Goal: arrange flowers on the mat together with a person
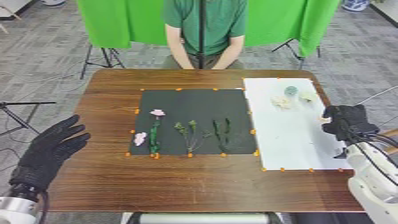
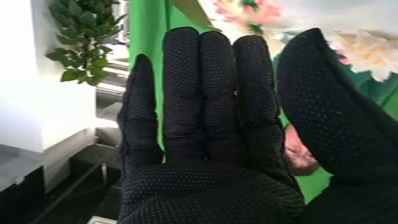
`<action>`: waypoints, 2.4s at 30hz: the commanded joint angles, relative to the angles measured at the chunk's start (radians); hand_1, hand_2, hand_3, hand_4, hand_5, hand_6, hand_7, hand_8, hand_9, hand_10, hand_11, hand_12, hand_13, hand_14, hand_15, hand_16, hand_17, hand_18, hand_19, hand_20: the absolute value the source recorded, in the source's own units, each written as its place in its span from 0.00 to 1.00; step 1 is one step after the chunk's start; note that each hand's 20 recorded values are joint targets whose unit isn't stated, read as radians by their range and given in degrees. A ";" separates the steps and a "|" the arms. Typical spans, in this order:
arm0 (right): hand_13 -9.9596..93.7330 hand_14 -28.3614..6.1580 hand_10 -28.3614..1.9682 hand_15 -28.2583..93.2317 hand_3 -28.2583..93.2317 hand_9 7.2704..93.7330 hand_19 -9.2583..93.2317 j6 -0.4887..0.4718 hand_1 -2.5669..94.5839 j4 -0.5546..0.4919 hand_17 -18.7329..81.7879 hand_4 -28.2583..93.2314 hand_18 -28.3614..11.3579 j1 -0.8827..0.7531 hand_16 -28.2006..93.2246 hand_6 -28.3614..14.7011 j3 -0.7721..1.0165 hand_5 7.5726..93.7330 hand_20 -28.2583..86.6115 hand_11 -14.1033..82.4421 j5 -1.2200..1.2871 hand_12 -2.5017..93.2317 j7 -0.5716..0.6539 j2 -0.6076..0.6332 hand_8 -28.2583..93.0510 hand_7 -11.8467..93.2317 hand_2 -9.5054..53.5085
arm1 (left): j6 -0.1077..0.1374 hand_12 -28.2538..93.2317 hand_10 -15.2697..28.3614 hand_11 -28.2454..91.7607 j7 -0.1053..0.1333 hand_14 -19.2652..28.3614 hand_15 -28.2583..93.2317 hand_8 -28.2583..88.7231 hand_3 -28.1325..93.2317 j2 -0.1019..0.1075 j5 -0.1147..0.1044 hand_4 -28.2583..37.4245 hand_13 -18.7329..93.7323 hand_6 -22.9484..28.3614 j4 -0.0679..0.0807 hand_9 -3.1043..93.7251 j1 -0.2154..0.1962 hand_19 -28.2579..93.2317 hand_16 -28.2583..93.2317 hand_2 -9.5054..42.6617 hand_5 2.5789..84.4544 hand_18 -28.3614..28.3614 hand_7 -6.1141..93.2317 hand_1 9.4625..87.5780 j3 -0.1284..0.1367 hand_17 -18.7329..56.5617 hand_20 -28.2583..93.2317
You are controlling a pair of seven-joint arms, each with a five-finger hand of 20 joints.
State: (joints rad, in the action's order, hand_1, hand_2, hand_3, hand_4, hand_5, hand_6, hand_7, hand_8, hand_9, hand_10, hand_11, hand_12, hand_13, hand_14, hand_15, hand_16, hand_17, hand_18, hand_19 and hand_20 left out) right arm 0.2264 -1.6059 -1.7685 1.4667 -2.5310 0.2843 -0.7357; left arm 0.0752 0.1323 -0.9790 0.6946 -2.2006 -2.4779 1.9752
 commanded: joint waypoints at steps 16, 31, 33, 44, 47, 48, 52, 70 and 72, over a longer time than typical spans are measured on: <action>0.58 0.66 0.70 0.70 0.85 0.60 0.58 -0.108 0.49 0.069 0.39 0.00 0.35 0.108 0.44 0.75 -0.091 0.49 0.51 0.52 -0.041 0.48 0.053 0.019 0.23 0.63 0.00 | 0.010 0.39 0.64 0.42 0.003 0.73 0.53 0.16 0.80 -0.004 0.000 0.09 0.40 0.55 -0.001 0.34 -0.008 0.64 0.23 0.13 0.38 0.89 0.25 0.27 -0.010 0.18 0.30; 0.66 0.70 0.75 0.65 0.84 0.72 0.56 -0.047 0.52 0.098 0.40 0.00 0.36 0.154 0.52 0.78 -0.137 0.56 0.52 0.41 -0.042 0.55 0.008 0.026 0.23 0.64 0.00 | 0.011 0.38 0.64 0.42 0.004 0.73 0.53 0.16 0.80 -0.006 -0.001 0.09 0.40 0.55 0.001 0.34 -0.001 0.64 0.23 0.14 0.38 0.89 0.25 0.27 -0.012 0.18 0.30; 0.70 0.71 0.76 0.64 0.85 0.78 0.56 -0.041 0.54 0.088 0.41 0.00 0.37 0.150 0.56 0.77 -0.134 0.64 0.53 0.40 -0.043 0.57 -0.002 0.023 0.25 0.62 0.00 | 0.014 0.38 0.64 0.42 0.005 0.73 0.53 0.16 0.80 -0.006 -0.002 0.09 0.40 0.55 0.000 0.34 -0.004 0.64 0.23 0.14 0.38 0.89 0.25 0.27 -0.010 0.18 0.30; 0.71 0.72 0.77 0.65 0.86 0.80 0.56 0.050 0.54 -0.083 0.42 0.00 0.37 0.202 0.58 0.78 -0.218 0.67 0.54 0.40 -0.030 0.59 -0.133 -0.010 0.25 0.62 0.00 | 0.006 0.38 0.64 0.42 -0.006 0.73 0.53 0.16 0.80 0.002 -0.002 0.09 0.40 0.55 0.001 0.34 -0.002 0.64 0.23 0.14 0.38 0.89 0.25 0.27 -0.005 0.18 0.30; 0.71 0.73 0.77 0.65 0.86 0.80 0.56 0.016 0.54 -0.141 0.42 0.00 0.37 0.271 0.58 0.78 -0.291 0.67 0.54 0.40 0.009 0.59 -0.208 -0.019 0.25 0.62 0.00 | 0.003 0.39 0.64 0.42 -0.009 0.73 0.53 0.16 0.80 0.003 0.000 0.09 0.40 0.55 0.000 0.34 -0.003 0.64 0.23 0.14 0.38 0.89 0.25 0.27 -0.002 0.18 0.30; 0.71 0.73 0.77 0.64 0.86 0.79 0.56 0.019 0.54 -0.148 0.42 0.00 0.37 0.302 0.58 0.78 -0.323 0.66 0.54 0.40 0.008 0.59 -0.233 -0.024 0.25 0.62 0.00 | 0.004 0.39 0.64 0.42 -0.008 0.73 0.53 0.16 0.80 0.005 -0.001 0.09 0.40 0.55 0.000 0.34 -0.003 0.64 0.23 0.14 0.38 0.89 0.25 0.27 -0.003 0.18 0.30; 0.71 0.74 0.77 0.64 0.86 0.79 0.56 0.021 0.54 -0.172 0.42 0.00 0.38 0.416 0.58 0.78 -0.438 0.66 0.54 0.40 0.026 0.59 -0.326 -0.062 0.25 0.62 0.00 | 0.010 0.39 0.64 0.42 -0.008 0.74 0.53 0.16 0.80 0.006 -0.005 0.09 0.40 0.55 -0.004 0.34 -0.010 0.64 0.23 0.14 0.38 0.89 0.25 0.27 -0.007 0.18 0.30; 0.70 0.74 0.78 0.64 0.86 0.78 0.56 -0.008 0.53 0.015 0.42 0.00 0.38 0.786 0.57 0.78 -0.831 0.65 0.54 0.41 0.001 0.58 -0.443 -0.295 0.25 0.63 0.00 | 0.013 0.39 0.64 0.42 -0.017 0.74 0.53 0.16 0.80 0.014 0.000 0.09 0.40 0.55 0.003 0.34 0.014 0.64 0.23 0.14 0.38 0.89 0.25 0.27 -0.033 0.18 0.30; 0.70 0.74 0.78 0.64 0.86 0.78 0.56 -0.023 0.53 0.047 0.42 0.00 0.38 0.813 0.57 0.78 -0.860 0.65 0.54 0.41 -0.013 0.58 -0.443 -0.315 0.25 0.63 0.00 | 0.015 0.39 0.64 0.42 -0.013 0.74 0.53 0.16 0.80 0.015 -0.001 0.09 0.40 0.55 0.003 0.34 0.013 0.64 0.23 0.14 0.38 0.89 0.25 0.27 -0.033 0.18 0.30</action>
State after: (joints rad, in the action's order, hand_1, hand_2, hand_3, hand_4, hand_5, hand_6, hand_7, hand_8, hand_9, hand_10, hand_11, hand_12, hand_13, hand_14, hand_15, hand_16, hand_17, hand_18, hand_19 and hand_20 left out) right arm 0.2385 -1.6175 -1.0424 0.6741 -2.4924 -0.1352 -0.9843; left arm 0.0808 0.1260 -0.9677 0.6941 -2.2016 -2.4641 1.9511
